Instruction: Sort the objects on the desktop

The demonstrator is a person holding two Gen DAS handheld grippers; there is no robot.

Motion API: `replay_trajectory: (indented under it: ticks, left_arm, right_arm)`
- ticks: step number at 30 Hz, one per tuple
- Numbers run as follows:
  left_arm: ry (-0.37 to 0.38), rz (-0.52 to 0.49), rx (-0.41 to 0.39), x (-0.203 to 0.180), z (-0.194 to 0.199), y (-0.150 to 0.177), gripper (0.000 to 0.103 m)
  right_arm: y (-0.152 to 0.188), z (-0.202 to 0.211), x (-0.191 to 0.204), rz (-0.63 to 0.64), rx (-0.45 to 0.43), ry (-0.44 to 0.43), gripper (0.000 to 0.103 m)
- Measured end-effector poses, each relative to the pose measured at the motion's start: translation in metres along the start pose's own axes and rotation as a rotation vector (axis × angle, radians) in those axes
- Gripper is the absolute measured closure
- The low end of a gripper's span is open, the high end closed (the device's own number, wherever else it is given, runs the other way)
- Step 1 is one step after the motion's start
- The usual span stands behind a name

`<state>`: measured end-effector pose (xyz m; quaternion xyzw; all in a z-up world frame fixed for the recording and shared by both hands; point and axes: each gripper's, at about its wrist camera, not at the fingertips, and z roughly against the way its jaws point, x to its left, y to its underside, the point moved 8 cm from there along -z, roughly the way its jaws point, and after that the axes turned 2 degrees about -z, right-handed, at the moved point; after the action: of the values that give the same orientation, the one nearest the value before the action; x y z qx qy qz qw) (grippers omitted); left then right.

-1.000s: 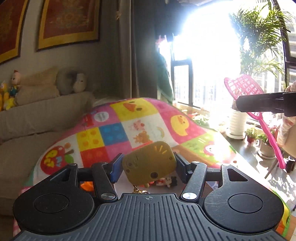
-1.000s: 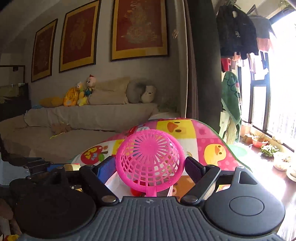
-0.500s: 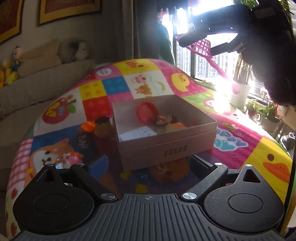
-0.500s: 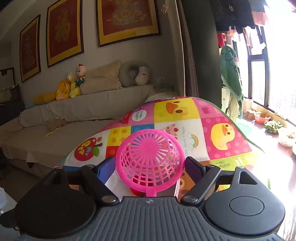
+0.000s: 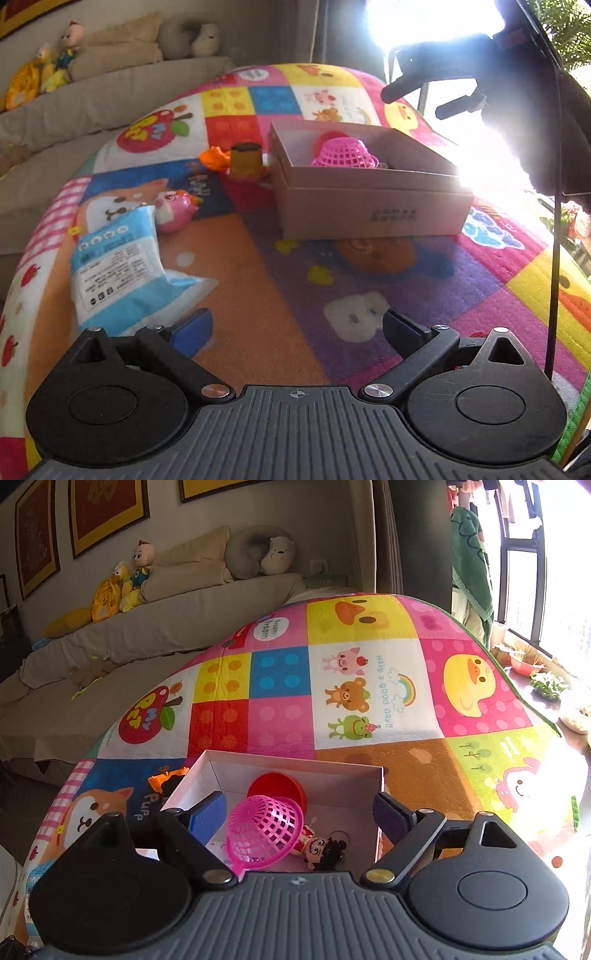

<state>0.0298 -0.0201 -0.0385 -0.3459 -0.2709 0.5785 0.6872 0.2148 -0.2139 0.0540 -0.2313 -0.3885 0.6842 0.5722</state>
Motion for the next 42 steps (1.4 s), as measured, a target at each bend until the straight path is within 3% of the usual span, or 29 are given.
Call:
replay_trajectory:
  ticks: [6,12,14,17,18,19,22,24,27,28,32,37,42]
  left_arm:
    - [-0.008,0.007,-0.076,0.001,0.017,-0.013,0.002]
    - [-0.202,0.057,-0.166,0.041,0.036,-0.033,0.001]
    - [-0.261,0.104,-0.186,0.06,0.038,-0.033,0.001]
    - [-0.304,0.225,-0.184,0.096,0.035,-0.023,0.0]
    - [-0.303,0.263,-0.18,0.105,0.033,-0.019,0.0]
    - [-0.3,0.294,-0.178,0.112,0.032,-0.014,0.0]
    - [-0.252,0.372,-0.176,0.123,0.031,-0.004,0.0]
    - [-0.236,0.395,-0.201,0.126,0.034,-0.003,0.0]
    - [-0.214,0.402,-0.223,0.125,0.037,0.0,0.0]
    - [-0.213,0.402,-0.23,0.124,0.039,-0.001,0.0]
    - [-0.192,0.409,-0.253,0.123,0.041,-0.001,0.0]
    - [-0.178,0.422,-0.265,0.124,0.042,-0.001,0.0]
    - [-0.174,0.438,-0.26,0.126,0.041,-0.001,0.0]
  right_arm:
    - [0.022,0.024,0.021,0.11,-0.022,-0.021,0.016]
    - [0.002,0.024,0.077,0.169,0.002,-0.141,0.017]
    - [-0.01,0.011,0.099,0.15,0.057,-0.216,0.02]
    - [-0.024,-0.021,0.131,0.154,0.147,-0.256,0.038]
    - [-0.026,-0.034,0.14,0.157,0.185,-0.259,0.047]
    - [-0.028,-0.048,0.148,0.157,0.224,-0.26,0.05]
    - [-0.029,-0.092,0.17,0.192,0.309,-0.235,0.05]
    - [-0.028,-0.12,0.179,0.223,0.329,-0.165,0.05]
    - [-0.035,-0.152,0.186,0.258,0.302,-0.063,0.069]
    - [-0.037,-0.162,0.186,0.265,0.298,-0.036,0.069]
    - [-0.035,-0.205,0.177,0.228,0.392,0.057,0.075]
    - [-0.019,-0.209,0.181,0.265,0.442,0.058,0.084]
    - [0.003,-0.184,0.189,0.212,0.528,-0.039,0.085]
